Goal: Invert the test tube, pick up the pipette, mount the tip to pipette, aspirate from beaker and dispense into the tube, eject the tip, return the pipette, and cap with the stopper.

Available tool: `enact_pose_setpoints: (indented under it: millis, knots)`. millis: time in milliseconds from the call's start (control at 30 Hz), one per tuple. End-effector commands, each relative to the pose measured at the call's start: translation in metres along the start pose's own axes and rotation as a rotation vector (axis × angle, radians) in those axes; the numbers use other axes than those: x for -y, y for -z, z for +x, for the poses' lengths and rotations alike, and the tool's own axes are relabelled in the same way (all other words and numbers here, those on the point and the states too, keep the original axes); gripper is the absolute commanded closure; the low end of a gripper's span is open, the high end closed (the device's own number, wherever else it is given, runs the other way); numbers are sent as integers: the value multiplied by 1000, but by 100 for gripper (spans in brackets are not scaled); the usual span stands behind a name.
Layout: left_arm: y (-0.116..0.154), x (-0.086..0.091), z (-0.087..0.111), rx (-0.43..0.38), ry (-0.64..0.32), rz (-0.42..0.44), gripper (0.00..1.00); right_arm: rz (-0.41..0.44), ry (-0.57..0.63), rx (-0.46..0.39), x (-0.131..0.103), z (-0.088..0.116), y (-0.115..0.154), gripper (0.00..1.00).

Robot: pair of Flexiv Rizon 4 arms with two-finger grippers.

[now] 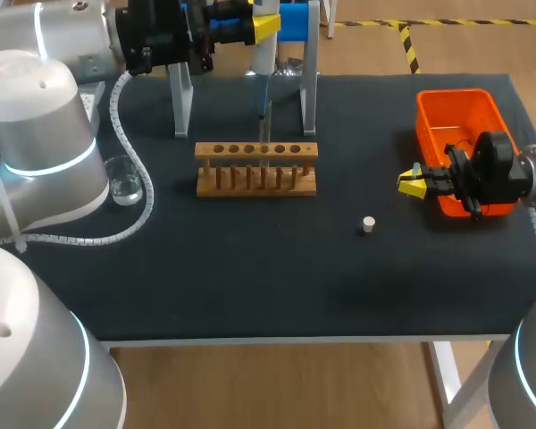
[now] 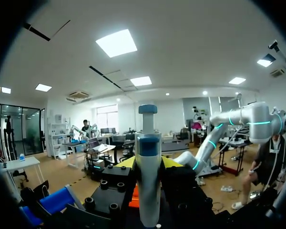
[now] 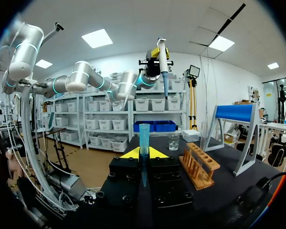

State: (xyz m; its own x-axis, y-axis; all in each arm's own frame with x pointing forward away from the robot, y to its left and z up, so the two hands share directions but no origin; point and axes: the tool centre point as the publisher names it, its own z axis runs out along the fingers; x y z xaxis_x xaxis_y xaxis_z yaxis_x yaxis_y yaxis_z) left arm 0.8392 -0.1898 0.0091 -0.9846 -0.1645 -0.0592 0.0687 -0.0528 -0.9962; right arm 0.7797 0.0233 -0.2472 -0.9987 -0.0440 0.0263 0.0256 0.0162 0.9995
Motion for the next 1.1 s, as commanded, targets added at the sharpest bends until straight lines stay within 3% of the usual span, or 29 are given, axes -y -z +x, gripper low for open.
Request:
enact_pose_setpoints:
  millis: [33, 367, 667, 1100]
  knots:
    - [1, 1, 0, -3, 0, -1, 100, 1, 0, 1, 0, 1, 0, 100]
    - [1, 1, 0, -3, 0, -1, 100, 52, 19, 26, -2, -15, -38, 100]
    - [1, 1, 0, -3, 0, -1, 100, 48, 30, 30, -8, -34, -80, 100]
    - [1, 1, 0, -3, 0, -1, 100, 26, 49, 27, -18, -56, -120, 100]
